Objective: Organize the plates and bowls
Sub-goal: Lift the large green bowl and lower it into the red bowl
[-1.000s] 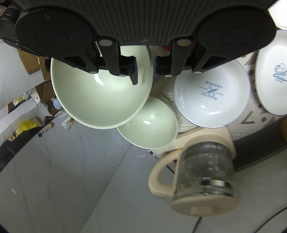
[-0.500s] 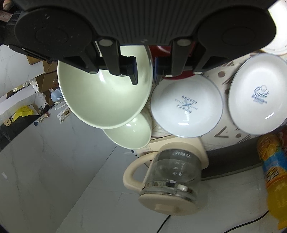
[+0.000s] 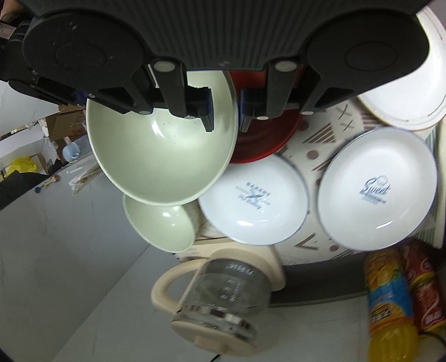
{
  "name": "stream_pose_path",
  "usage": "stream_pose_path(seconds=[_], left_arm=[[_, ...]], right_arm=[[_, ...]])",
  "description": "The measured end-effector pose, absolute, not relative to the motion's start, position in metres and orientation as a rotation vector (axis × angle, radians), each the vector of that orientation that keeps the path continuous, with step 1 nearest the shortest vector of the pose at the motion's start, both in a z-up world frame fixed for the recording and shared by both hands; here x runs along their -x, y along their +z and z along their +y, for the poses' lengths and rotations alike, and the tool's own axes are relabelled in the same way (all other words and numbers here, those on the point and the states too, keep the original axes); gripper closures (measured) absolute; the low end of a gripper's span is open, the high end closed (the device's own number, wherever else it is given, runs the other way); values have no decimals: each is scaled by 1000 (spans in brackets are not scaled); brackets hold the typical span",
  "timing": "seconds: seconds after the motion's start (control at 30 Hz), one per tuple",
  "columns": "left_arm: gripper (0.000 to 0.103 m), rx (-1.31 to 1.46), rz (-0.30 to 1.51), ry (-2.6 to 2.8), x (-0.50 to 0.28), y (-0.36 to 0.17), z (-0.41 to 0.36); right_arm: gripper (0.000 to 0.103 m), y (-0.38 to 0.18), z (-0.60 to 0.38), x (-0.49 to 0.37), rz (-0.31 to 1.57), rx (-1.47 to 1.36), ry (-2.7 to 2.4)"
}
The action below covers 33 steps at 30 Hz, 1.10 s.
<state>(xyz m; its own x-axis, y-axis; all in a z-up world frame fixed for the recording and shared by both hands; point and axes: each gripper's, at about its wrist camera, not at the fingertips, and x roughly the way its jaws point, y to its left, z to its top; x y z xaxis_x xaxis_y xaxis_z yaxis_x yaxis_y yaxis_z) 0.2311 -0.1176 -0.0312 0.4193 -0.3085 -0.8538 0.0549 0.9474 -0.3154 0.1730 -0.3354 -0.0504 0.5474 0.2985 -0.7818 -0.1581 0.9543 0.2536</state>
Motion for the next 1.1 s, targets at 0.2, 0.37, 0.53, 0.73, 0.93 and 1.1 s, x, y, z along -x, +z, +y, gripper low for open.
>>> stream_pose_path(seconds=[0.2, 0.37, 0.53, 0.73, 0.93, 1.1], left_arm=[[87, 249, 1155, -193, -228, -44, -111], [87, 236, 1182, -181, -226, -53, -112], [87, 227, 1217, -165, -225, -63, -109], [87, 221, 1252, -150, -224, -76, -107], [84, 248, 1259, -121, -224, -80, -98], [83, 262, 1254, -126, -226, -75, -93]], right_arm=[[79, -51, -328, -174, 941, -132, 285], [82, -55, -326, -177, 947, -123, 287], [83, -65, -320, -179, 980, -114, 300], [87, -71, -315, -181, 995, -91, 306], [99, -78, -320, -186, 1013, -123, 282], [99, -81, -323, -186, 1021, -137, 292]])
